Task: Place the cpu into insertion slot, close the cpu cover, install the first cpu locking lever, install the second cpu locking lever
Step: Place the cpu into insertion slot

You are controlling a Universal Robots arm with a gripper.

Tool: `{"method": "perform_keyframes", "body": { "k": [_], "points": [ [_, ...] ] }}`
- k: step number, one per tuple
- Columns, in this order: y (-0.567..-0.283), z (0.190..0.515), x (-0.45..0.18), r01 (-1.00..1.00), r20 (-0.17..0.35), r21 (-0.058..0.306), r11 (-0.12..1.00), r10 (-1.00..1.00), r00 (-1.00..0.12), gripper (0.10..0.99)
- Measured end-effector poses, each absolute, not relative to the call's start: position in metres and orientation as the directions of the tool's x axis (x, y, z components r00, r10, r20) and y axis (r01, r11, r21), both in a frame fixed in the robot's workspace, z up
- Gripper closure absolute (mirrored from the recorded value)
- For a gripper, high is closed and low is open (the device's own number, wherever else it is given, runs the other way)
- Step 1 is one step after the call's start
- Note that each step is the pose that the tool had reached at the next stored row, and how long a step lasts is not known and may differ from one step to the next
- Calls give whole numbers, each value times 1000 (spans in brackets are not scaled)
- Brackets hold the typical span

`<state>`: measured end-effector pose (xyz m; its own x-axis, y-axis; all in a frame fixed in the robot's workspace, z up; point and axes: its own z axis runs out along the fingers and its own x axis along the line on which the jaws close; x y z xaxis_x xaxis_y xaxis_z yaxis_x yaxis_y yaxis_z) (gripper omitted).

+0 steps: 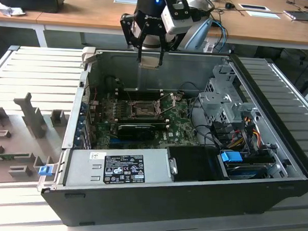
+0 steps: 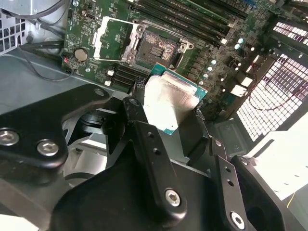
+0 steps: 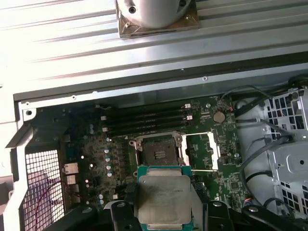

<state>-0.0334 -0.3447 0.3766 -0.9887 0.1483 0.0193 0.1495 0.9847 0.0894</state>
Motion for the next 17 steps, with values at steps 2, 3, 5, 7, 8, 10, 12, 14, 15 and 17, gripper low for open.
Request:
{"method": "perform_keyframes", "body": {
  "k": [2,3,5,7,8,10,12,14,15,17],
  "points": [
    [-345,377,-33,170,19,89,981,169,-985,557],
    [-345,377,-33,175,19,89,981,174,-985,557],
    [-345,377,-33,181,19,89,979,180,-984,557],
    [-345,377,-33,208,19,89,974,208,-978,557],
    [-345,376,-33,220,19,89,971,219,-975,557],
    [-345,376,-33,244,19,89,966,243,-970,557],
    [-345,376,-33,263,19,89,961,263,-965,557],
    [-345,376,-33,285,19,89,954,284,-959,557],
    [-345,376,-34,298,19,89,950,298,-954,557],
    [-345,376,-34,317,19,89,944,317,-948,557]
  ]
}}
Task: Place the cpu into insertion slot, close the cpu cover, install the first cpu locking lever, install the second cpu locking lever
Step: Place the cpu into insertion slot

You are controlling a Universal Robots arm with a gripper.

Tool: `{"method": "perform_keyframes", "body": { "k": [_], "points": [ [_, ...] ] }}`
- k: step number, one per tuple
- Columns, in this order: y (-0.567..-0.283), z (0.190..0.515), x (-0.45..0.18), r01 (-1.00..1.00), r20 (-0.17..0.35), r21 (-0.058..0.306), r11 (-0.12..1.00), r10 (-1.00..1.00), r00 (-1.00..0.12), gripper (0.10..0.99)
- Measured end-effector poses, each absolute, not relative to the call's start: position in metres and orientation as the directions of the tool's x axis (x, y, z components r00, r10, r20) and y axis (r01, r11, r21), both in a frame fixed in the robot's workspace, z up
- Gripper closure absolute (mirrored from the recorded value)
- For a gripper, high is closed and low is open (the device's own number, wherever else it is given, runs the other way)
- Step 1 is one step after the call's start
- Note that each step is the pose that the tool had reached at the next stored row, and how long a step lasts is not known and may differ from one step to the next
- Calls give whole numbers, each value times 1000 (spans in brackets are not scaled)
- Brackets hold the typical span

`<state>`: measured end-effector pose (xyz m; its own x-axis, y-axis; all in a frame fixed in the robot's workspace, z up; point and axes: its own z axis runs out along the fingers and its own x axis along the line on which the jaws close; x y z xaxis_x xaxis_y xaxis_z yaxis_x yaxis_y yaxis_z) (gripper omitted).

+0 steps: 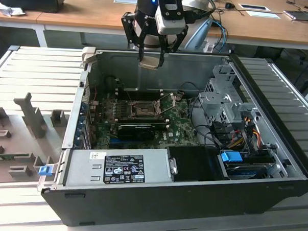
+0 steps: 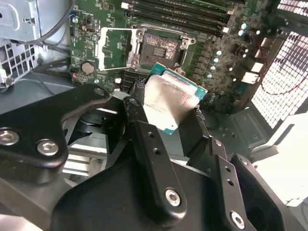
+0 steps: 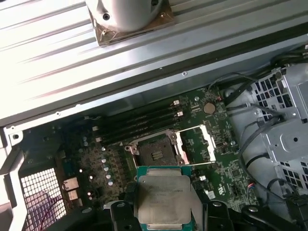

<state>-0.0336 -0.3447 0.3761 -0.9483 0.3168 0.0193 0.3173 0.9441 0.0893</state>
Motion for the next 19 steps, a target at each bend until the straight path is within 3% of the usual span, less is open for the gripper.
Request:
{"method": "perform_keyframes", "body": {
  "k": [19],
  "points": [
    [-345,376,-35,469,19,89,879,469,-883,557]
  ]
}}
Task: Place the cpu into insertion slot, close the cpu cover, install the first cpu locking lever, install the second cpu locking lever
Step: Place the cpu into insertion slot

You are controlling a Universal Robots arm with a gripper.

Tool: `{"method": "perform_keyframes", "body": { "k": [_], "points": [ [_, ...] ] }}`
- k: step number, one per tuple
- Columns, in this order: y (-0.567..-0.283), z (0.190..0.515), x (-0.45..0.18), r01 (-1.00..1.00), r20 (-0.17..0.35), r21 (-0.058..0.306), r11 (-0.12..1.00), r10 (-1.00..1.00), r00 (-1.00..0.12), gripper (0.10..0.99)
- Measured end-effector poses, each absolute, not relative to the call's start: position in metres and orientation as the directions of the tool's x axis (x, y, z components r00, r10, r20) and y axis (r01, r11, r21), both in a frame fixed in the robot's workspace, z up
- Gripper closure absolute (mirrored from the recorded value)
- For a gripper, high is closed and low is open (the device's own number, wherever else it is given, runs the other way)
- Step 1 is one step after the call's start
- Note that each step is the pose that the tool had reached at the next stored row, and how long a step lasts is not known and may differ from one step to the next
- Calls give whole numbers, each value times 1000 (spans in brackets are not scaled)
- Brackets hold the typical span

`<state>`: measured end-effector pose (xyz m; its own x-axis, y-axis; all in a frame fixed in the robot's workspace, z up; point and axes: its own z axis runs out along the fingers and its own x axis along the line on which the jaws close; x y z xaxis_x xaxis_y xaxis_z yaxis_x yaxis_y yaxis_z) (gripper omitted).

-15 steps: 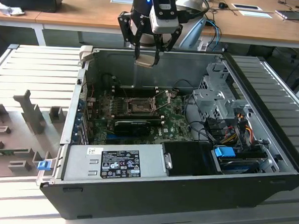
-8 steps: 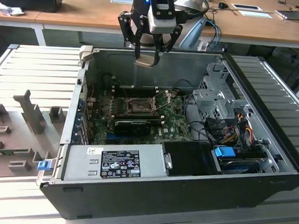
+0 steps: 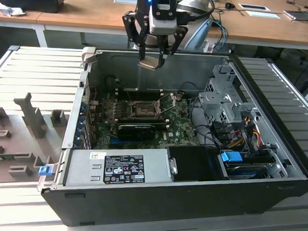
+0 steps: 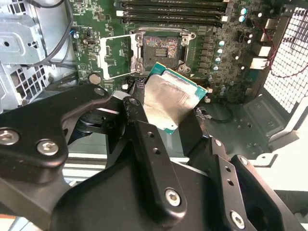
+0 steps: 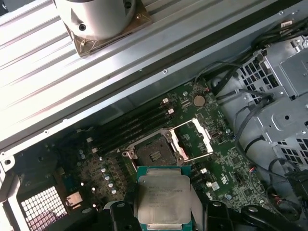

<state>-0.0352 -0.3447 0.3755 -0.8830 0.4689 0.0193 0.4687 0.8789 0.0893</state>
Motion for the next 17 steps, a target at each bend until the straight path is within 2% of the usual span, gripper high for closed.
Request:
{"method": "perform_keyframes", "body": {
  "k": [17],
  "points": [
    [-345,375,-35,591,19,89,802,592,-806,557]
  ]
}}
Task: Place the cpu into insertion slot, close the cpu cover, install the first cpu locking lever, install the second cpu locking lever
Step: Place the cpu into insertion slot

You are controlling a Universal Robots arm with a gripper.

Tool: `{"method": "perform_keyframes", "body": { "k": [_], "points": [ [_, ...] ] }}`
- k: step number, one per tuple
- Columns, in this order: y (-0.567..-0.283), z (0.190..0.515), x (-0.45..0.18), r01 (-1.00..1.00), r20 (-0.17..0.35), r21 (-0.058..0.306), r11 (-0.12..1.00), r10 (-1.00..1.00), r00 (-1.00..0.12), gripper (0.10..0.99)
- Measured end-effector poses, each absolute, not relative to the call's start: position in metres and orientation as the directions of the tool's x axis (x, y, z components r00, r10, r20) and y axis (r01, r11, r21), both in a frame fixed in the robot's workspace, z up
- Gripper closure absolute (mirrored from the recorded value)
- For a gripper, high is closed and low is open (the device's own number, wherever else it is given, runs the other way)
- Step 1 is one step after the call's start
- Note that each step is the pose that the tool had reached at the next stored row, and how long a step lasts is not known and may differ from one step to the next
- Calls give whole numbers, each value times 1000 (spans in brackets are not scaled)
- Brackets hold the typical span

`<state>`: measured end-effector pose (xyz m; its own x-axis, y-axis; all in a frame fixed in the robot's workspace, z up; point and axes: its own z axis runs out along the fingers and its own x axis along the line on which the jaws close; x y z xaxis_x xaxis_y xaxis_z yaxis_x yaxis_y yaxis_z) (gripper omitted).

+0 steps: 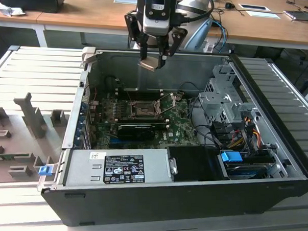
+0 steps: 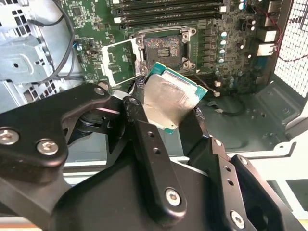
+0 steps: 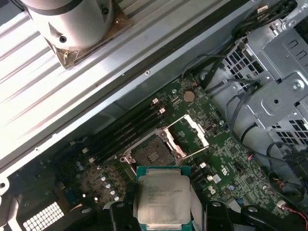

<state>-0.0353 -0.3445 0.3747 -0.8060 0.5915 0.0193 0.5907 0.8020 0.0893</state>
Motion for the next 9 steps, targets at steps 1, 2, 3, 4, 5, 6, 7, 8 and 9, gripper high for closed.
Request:
{"method": "perform_keyframes", "body": {
  "k": [1,2,3,4,5,6,7,8,9],
  "points": [
    [-345,375,-35,599,19,89,796,600,-800,557],
    [-345,375,-35,606,19,89,791,607,-795,557],
    [-345,375,-35,615,19,89,783,616,-787,557],
    [-345,375,-35,622,19,89,778,623,-782,557],
    [-345,375,-35,630,19,89,772,631,-776,557],
    [-345,375,-35,635,19,89,767,636,-771,557],
    [-345,374,-35,643,19,89,761,644,-765,557],
    [-345,374,-35,648,19,89,756,650,-760,557],
    [-345,374,-35,657,19,89,748,658,-752,557]
  ]
}}
